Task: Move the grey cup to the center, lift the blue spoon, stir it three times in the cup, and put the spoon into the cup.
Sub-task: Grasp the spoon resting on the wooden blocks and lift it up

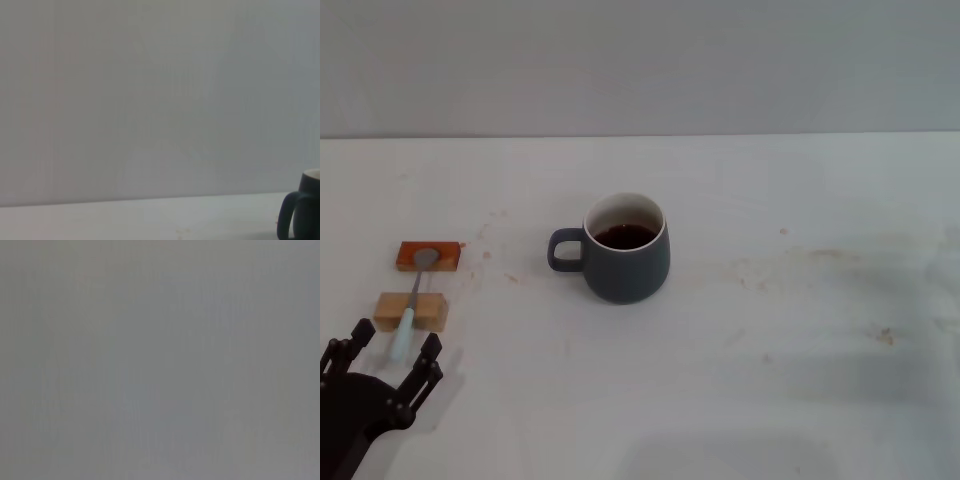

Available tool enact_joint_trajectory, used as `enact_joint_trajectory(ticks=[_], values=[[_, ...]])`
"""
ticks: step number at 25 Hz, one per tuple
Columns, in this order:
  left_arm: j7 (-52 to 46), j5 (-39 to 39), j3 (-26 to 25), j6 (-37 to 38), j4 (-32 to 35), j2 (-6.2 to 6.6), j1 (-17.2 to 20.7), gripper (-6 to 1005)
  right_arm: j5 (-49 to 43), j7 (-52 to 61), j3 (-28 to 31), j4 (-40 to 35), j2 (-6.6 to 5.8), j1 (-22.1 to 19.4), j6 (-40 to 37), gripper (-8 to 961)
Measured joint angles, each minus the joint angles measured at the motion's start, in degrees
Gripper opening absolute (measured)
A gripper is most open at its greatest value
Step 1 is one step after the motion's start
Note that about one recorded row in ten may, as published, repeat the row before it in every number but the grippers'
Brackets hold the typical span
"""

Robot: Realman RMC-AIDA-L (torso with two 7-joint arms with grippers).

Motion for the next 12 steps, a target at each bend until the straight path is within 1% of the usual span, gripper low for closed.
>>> enact_joint_trajectory(ticks=[12], values=[[0.07,0.01,-0.49,-5.38,-0.01,0.00,-1.95,814,0.00,-0.05,0.01,0.32,0.07,0.40,0.01,-1]])
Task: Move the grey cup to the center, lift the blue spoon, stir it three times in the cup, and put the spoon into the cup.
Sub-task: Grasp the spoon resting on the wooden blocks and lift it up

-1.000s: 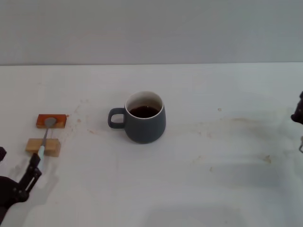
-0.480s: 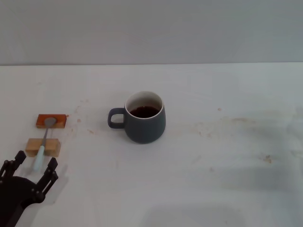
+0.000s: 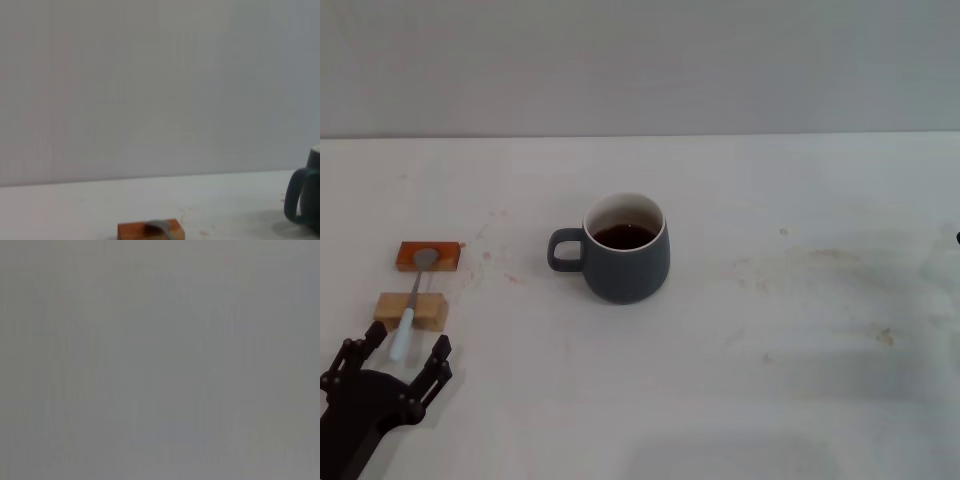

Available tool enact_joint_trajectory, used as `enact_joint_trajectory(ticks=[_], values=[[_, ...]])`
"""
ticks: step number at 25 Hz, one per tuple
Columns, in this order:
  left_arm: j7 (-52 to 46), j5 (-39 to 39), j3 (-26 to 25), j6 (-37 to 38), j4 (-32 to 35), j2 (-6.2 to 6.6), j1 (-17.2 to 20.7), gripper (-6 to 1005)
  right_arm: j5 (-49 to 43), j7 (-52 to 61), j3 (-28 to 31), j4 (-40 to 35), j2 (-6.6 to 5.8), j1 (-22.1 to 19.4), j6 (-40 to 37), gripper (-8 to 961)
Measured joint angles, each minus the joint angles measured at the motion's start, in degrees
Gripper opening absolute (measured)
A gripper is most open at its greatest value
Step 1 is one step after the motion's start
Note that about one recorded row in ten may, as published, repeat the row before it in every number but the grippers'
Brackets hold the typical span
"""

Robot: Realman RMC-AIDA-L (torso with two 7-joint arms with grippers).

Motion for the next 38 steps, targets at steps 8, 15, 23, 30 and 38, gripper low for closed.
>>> enact_joint_trajectory(ticks=[8,15,23,30,38], values=[[0.17,-0.16,-0.19,-1.07,0.00,0.00,-0.32,814,0.00,-0.01,0.00,-0.18,0.00,0.17,0.01,-1],[0.51,-1.09,-0.20,-1.38,0.00,-0.06,-0.72,815,0.00,0.00,0.00,-0.29,-0.04,0.37,0.03,-1],[0.18,-2.38,-0.18,-2.30,0.01,-0.04,-0.98,747,-0.16,0.00,0.00,-0.41,-0.09,0.52,0.02,-1],[0.15,-2.38,0.25,-2.77,0.01,-0.10,-1.14,580,-0.18,0.00,0.00,-0.56,-0.09,0.78,0.03,-1],[0.15,-2.35,0.43,-2.71,-0.83,-0.04,-0.85,519,-0.27,0.00,-0.01,-0.65,-0.09,0.92,0.04,-2]])
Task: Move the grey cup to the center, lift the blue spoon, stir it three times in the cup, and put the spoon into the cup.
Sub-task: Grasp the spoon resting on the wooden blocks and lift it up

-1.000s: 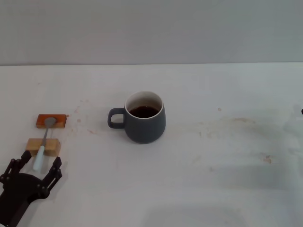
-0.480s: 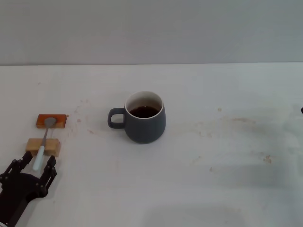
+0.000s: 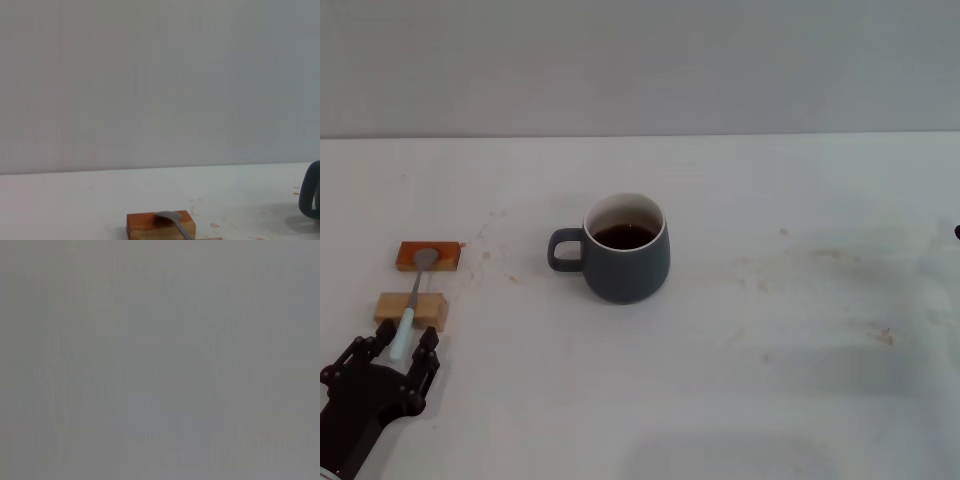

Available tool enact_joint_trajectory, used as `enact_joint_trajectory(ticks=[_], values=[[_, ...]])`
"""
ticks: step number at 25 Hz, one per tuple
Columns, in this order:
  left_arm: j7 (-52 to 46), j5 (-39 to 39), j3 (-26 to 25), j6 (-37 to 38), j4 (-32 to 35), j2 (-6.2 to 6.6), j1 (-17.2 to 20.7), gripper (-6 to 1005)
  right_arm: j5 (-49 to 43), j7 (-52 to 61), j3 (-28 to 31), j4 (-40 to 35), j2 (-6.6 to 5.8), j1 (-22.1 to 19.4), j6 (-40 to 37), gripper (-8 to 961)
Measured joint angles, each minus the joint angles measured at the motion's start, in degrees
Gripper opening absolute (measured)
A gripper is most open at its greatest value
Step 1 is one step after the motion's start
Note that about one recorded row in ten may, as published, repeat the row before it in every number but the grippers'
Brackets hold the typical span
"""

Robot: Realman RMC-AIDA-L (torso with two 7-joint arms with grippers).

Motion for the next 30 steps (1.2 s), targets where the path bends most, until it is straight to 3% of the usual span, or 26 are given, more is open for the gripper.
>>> enact_joint_trajectory(ticks=[25,30], values=[[1.44,0.02,-0.37,-0.76,-0.03,0.04,-0.02,332,-0.09,0.00,-0.17,0.02,0.00,-0.31,-0.09,-2],[2.75,0.01,-0.15,-0.54,-0.19,-0.04,-0.19,169,-0.09,0.00,-0.17,0.10,0.00,-0.48,-0.09,-2]])
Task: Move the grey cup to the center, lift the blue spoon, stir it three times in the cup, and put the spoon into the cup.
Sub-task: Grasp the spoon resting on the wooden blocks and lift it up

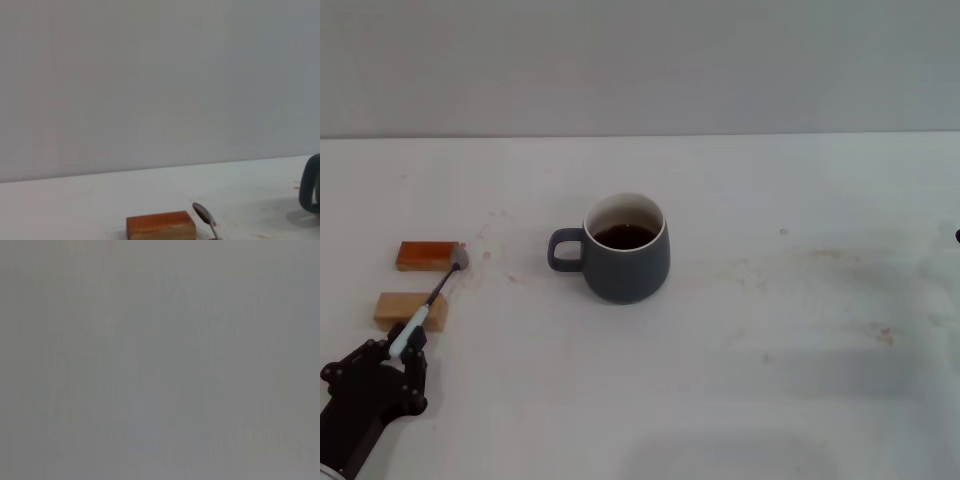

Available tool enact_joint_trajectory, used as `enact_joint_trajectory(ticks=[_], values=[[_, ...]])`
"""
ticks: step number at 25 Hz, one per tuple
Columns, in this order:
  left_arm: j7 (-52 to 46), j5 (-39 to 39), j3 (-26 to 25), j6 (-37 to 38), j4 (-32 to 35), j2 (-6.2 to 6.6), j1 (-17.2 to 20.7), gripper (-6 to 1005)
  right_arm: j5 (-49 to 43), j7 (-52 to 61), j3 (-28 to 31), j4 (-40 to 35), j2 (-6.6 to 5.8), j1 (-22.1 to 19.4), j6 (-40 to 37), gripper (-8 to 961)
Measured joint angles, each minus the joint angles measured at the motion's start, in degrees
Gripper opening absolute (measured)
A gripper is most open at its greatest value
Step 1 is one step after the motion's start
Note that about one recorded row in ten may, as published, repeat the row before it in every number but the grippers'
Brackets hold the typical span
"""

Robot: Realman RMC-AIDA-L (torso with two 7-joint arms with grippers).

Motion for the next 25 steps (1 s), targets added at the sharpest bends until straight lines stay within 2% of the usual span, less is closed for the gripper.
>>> enact_joint_trajectory(ticks=[8,18,21,25], values=[[3.37,0.60,1.02,2.13,-2.77,0.42,0.37,159,0.13,0.00,-0.04,-0.08,0.00,0.05,0.06,-1],[4.54,1.17,1.04,11.29,-4.04,1.30,0.26,148,0.27,0.00,-0.21,0.08,0.07,-0.17,0.09,-1],[3.43,1.55,0.80,13.94,-4.49,1.88,-0.76,146,0.20,0.00,-0.38,0.16,0.08,-0.17,0.11,-1],[1.90,1.97,0.91,14.40,-7.04,3.28,-1.85,145,0.10,0.00,-0.42,0.25,0.12,-0.19,0.05,-1]])
